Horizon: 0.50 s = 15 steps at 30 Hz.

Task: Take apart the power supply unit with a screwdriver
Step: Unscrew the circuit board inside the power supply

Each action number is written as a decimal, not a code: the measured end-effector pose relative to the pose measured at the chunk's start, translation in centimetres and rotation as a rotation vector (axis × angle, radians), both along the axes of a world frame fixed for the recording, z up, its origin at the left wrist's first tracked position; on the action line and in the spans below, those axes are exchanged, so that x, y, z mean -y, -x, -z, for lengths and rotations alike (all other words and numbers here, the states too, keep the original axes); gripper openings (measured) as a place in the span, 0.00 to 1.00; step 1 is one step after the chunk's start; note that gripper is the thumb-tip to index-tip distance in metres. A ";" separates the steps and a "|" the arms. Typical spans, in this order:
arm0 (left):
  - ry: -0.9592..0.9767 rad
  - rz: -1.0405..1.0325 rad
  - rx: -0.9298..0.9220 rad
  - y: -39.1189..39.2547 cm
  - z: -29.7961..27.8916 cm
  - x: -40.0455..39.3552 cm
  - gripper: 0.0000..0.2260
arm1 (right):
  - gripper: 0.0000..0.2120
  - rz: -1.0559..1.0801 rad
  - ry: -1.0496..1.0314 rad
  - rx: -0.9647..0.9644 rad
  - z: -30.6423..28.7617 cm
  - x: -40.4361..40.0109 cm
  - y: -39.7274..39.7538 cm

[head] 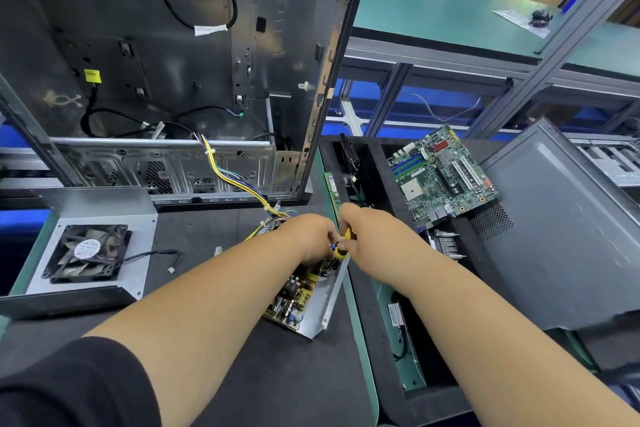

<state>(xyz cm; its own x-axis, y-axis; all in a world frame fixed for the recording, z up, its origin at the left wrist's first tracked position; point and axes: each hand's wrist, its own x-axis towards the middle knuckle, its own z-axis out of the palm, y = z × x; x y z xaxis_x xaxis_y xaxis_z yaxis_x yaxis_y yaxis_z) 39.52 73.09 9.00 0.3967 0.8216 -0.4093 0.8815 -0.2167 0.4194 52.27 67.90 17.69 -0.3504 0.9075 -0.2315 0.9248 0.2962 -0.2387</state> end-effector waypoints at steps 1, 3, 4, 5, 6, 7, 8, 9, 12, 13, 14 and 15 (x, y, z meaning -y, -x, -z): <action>-0.013 0.008 -0.003 0.0 0.1 0.0 0.12 | 0.05 -0.023 0.015 -0.015 -0.2 0.0 -0.1; -0.039 0.017 -0.024 -0.1 0.2 0.0 0.11 | 0.06 -0.112 0.057 -0.011 -0.7 -0.1 -0.4; -0.047 0.017 -0.029 -0.1 0.2 0.0 0.12 | 0.07 -0.166 0.071 0.002 -0.8 -0.2 -0.5; -0.050 0.012 -0.026 -0.1 0.3 0.1 0.13 | 0.08 -0.206 0.083 0.009 -0.9 -0.2 -0.5; -0.052 0.006 -0.019 0.0 0.3 0.1 0.14 | 0.07 -0.225 0.076 -0.008 -1.0 -0.2 -0.5; -0.048 0.003 -0.016 0.1 0.2 0.1 0.14 | 0.04 -0.226 0.055 -0.009 -1.0 -0.2 -0.5; -0.045 0.017 -0.018 0.1 0.0 0.1 0.11 | 0.01 -0.239 0.003 0.025 -0.9 -0.1 -0.5; -0.028 0.031 -0.026 0.1 -0.1 0.1 0.08 | 0.08 -0.249 -0.090 0.117 -0.6 -0.1 -0.4; 0.001 0.036 -0.019 0.1 -0.4 0.1 0.06 | 0.18 -0.203 -0.313 0.376 0.4 -0.3 0.1; 0.000 0.030 -0.015 0.1 -0.3 0.2 0.07 | 0.16 -0.153 -0.289 0.350 0.7 -0.3 0.3; -0.002 0.033 -0.012 0.0 -0.3 0.1 0.07 | 0.16 -0.109 -0.249 0.263 1.0 -0.3 0.3; -0.003 0.034 -0.010 0.0 -0.2 0.1 0.06 | 0.15 -0.070 -0.187 0.178 1.2 -0.3 0.4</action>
<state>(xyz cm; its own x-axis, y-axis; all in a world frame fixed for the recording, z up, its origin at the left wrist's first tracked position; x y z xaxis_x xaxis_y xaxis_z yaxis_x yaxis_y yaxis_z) 39.51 72.94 9.25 0.4208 0.8088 -0.4108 0.8775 -0.2481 0.4103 51.87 68.25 16.52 -0.3827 0.9152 -0.1260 0.9230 0.3847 -0.0089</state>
